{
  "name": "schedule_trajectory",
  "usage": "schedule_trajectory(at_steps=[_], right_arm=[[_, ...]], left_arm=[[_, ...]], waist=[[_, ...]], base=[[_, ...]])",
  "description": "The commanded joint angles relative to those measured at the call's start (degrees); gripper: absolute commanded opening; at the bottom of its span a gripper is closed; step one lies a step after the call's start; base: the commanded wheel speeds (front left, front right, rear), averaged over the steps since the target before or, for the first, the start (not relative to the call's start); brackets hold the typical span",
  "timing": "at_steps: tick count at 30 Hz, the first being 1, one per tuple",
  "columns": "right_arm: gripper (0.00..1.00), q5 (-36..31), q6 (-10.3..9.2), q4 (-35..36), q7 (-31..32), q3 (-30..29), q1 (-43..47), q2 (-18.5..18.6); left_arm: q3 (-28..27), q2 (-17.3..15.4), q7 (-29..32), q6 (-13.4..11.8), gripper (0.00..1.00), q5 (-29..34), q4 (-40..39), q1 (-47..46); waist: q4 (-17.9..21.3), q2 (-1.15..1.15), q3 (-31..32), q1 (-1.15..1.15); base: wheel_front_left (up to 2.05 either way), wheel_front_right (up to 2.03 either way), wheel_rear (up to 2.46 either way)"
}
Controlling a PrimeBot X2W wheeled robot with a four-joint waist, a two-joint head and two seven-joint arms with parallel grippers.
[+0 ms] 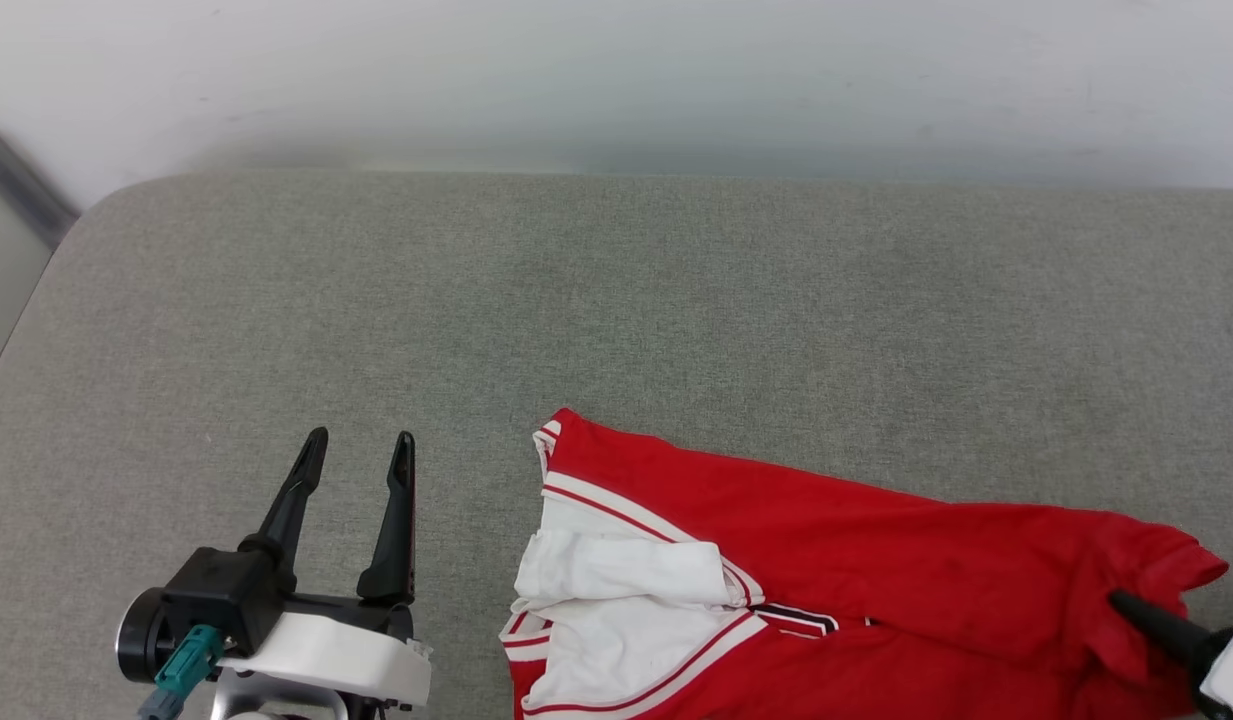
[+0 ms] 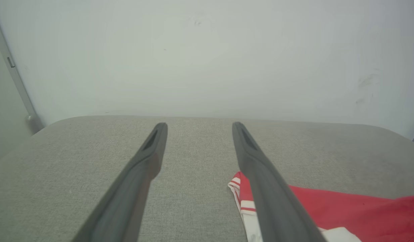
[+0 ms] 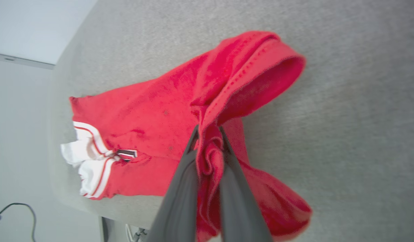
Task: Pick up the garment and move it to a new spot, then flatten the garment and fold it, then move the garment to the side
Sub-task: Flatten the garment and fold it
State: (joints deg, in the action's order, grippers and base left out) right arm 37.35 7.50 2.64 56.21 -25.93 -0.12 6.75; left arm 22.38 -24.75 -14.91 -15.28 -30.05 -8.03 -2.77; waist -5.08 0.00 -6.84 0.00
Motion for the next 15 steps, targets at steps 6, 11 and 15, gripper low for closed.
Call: schedule_trajectory(at_steps=[6, 11, 15], right_arm=[[0.0, 17.2, -0.02, 0.6, 9.8, -0.8, -4.5, -3.8], [0.0, 28.3, -0.02, -3.8, 9.8, 4.8, -5.4, -4.0], [0.0, 33.3, -0.02, -7.0, 7.6, 12.3, -7.1, -3.9]], left_arm=[[1.0, 0.8, -0.4, 0.9, 1.0, 0.7, 0.6, -1.1], [1.9, 1.5, -0.4, 1.6, 1.0, 0.8, 0.9, -1.9], [2.3, 2.5, -0.3, 2.7, 1.0, 1.2, 1.2, -3.2]], waist=[[-1.0, 0.0, -0.1, 0.0], [-2.4, 0.0, -0.5, 0.0], [-4.4, 0.0, -1.4, 0.0]], base=[[0.0, 0.0, 0.0], [0.0, 0.0, 0.0], [0.0, 0.0, 0.0]])
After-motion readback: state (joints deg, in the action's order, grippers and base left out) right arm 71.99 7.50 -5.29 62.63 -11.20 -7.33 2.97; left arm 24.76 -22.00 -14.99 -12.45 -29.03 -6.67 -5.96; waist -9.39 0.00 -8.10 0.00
